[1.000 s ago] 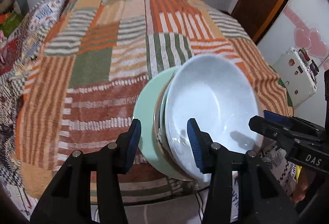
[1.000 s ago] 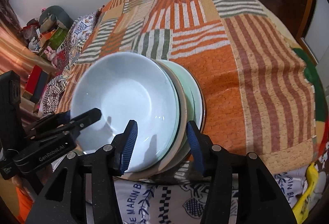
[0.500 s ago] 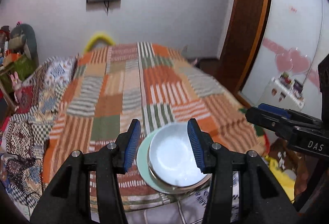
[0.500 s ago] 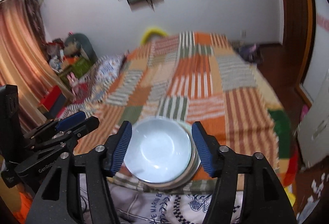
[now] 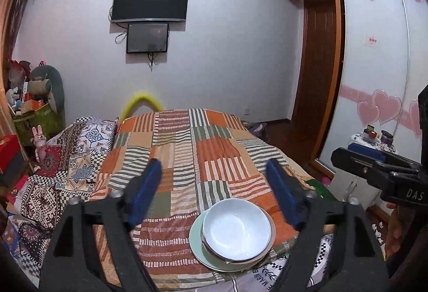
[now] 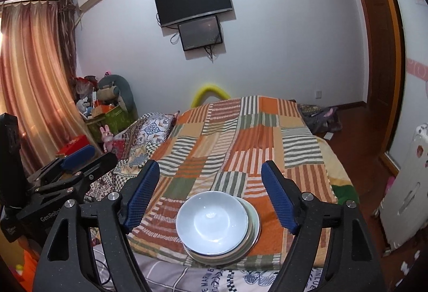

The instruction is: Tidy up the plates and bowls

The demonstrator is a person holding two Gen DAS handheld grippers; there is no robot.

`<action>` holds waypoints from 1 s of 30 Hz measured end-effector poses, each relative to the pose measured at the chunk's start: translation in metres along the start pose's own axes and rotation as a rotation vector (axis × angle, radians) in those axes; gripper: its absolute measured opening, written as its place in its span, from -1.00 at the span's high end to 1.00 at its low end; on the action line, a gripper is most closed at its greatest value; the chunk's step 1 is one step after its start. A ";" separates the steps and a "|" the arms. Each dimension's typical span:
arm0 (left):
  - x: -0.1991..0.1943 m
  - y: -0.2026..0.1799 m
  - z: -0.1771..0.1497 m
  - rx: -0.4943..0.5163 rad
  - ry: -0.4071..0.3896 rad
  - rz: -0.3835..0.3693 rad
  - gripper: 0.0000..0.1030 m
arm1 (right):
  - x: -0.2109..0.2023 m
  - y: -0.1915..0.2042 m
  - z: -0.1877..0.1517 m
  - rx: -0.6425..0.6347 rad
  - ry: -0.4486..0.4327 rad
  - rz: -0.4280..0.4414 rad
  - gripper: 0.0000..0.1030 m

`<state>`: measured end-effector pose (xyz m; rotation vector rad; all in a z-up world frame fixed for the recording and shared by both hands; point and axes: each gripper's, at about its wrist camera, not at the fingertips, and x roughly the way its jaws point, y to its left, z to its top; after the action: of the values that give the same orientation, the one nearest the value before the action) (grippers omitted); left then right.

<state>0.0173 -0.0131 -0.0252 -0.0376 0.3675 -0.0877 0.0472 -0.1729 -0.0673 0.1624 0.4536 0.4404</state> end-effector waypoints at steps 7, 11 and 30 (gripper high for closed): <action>-0.011 -0.001 -0.005 0.002 -0.030 0.019 -0.86 | -0.006 0.011 -0.003 -0.039 -0.045 -0.001 -0.76; -0.014 0.002 -0.007 -0.011 -0.040 0.022 -0.90 | -0.012 0.013 -0.006 -0.044 -0.075 -0.005 -0.93; -0.020 0.007 -0.012 -0.025 -0.047 0.036 -0.96 | -0.018 0.018 -0.010 -0.066 -0.109 -0.005 -0.99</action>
<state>-0.0050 -0.0044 -0.0298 -0.0580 0.3224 -0.0464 0.0217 -0.1641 -0.0647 0.1206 0.3324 0.4385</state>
